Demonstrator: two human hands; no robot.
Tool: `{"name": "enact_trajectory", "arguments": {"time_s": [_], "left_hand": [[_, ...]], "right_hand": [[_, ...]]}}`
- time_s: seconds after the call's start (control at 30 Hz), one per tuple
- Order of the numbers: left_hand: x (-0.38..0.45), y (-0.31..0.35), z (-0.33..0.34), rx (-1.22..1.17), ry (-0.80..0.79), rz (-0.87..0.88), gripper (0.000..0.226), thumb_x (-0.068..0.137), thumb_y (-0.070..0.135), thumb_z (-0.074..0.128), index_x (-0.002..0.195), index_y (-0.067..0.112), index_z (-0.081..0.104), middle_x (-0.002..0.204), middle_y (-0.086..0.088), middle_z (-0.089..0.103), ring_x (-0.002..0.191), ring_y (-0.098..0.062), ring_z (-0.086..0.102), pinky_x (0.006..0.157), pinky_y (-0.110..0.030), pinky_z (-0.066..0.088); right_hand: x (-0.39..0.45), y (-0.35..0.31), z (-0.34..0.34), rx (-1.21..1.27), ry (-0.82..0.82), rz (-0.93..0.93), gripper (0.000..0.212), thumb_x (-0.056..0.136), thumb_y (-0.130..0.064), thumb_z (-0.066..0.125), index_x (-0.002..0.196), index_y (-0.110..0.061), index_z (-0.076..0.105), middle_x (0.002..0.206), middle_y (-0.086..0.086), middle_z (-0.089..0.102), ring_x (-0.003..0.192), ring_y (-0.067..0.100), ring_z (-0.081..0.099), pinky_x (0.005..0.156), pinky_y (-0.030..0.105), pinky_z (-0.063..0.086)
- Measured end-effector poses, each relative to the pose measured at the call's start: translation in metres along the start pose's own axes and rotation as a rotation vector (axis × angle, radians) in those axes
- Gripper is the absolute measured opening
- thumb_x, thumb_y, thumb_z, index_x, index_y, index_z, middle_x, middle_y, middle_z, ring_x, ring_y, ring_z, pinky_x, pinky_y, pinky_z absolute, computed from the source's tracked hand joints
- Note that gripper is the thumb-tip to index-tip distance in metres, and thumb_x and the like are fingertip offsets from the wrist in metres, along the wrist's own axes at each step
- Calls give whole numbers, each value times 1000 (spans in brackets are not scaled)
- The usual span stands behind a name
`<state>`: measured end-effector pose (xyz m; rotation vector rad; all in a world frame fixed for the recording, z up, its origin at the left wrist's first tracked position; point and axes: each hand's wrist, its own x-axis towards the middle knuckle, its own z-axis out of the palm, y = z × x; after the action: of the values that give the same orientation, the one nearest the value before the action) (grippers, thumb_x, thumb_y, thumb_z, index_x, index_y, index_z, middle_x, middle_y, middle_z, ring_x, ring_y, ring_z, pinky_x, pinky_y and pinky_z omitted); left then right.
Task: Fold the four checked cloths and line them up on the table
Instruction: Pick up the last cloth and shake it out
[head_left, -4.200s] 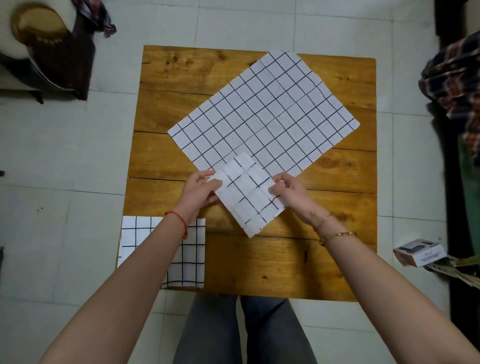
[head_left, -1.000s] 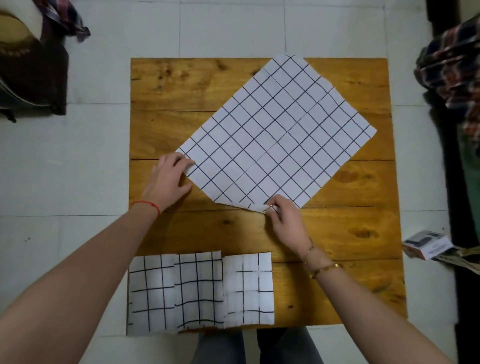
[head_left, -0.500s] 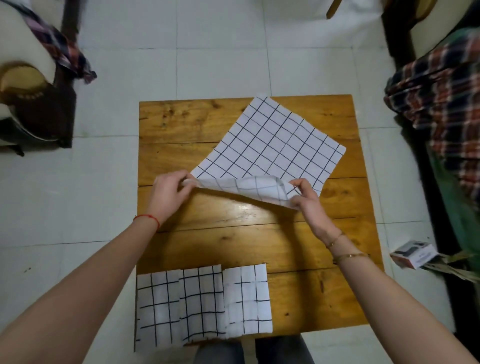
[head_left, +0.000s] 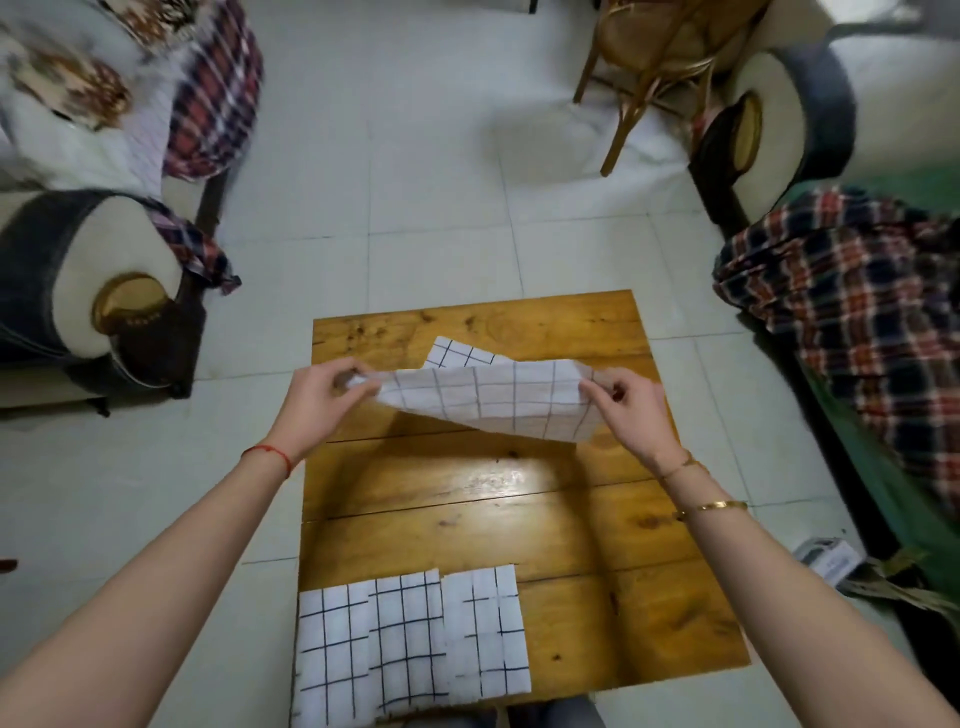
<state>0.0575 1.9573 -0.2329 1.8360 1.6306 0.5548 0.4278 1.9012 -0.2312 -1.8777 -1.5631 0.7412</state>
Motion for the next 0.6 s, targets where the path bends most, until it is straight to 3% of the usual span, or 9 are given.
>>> {"name": "enact_trajectory", "arguments": {"time_s": [0.07, 0.13, 0.23, 0.33, 0.4, 0.5, 0.6], "left_hand": [[-6, 19, -13, -2, 19, 27, 6, 85, 25, 72, 91, 25, 70, 91, 7, 67, 84, -11, 56, 70, -18, 40], [-12, 36, -24, 1, 40, 60, 6, 84, 25, 72, 88, 29, 70, 89, 7, 69, 84, -13, 59, 71, -22, 44], [-26, 58, -36, -20, 65, 112, 9, 85, 21, 72, 90, 28, 73, 90, 11, 71, 91, -9, 64, 81, -25, 49], [-40, 78, -44, -29, 113, 150, 10, 85, 19, 72, 91, 27, 73, 89, 13, 70, 91, -3, 64, 82, -15, 48], [-49, 90, -51, -26, 144, 179, 8, 85, 20, 72, 92, 25, 73, 89, 11, 72, 89, 0, 64, 81, -15, 49], [-65, 107, -64, -28, 185, 217, 11, 86, 18, 71, 91, 28, 71, 87, 12, 71, 85, 6, 63, 77, -12, 49], [-82, 124, -78, -15, 183, 252, 12, 87, 15, 70, 94, 24, 72, 86, 12, 70, 85, 7, 62, 74, -12, 51]], "right_hand": [[-1, -7, -22, -89, -28, -77, 41, 89, -23, 65, 53, -24, 45, 54, -1, 48, 55, 12, 42, 59, 34, 39], [-4, -15, -43, -189, -23, -143, 43, 89, -24, 66, 54, -28, 41, 54, -2, 49, 55, 14, 46, 58, 36, 42], [-10, -25, -72, -283, -17, -206, 35, 89, -25, 65, 60, -28, 48, 59, 0, 56, 62, 23, 55, 59, 37, 45], [-18, -33, -96, -345, -21, -265, 16, 89, -21, 64, 76, -13, 64, 73, 7, 68, 73, 28, 62, 66, 40, 51], [-22, -38, -111, -372, -39, -321, 14, 92, -22, 61, 82, -12, 65, 76, 4, 68, 73, 25, 61, 65, 38, 49], [-30, -47, -131, -352, -79, -370, 17, 96, -21, 56, 80, -18, 60, 70, -3, 59, 63, 14, 51, 58, 28, 35], [-35, -56, -149, -308, -155, -396, 21, 97, -20, 53, 77, -21, 56, 65, -6, 55, 60, 2, 48, 57, 20, 31]]}}
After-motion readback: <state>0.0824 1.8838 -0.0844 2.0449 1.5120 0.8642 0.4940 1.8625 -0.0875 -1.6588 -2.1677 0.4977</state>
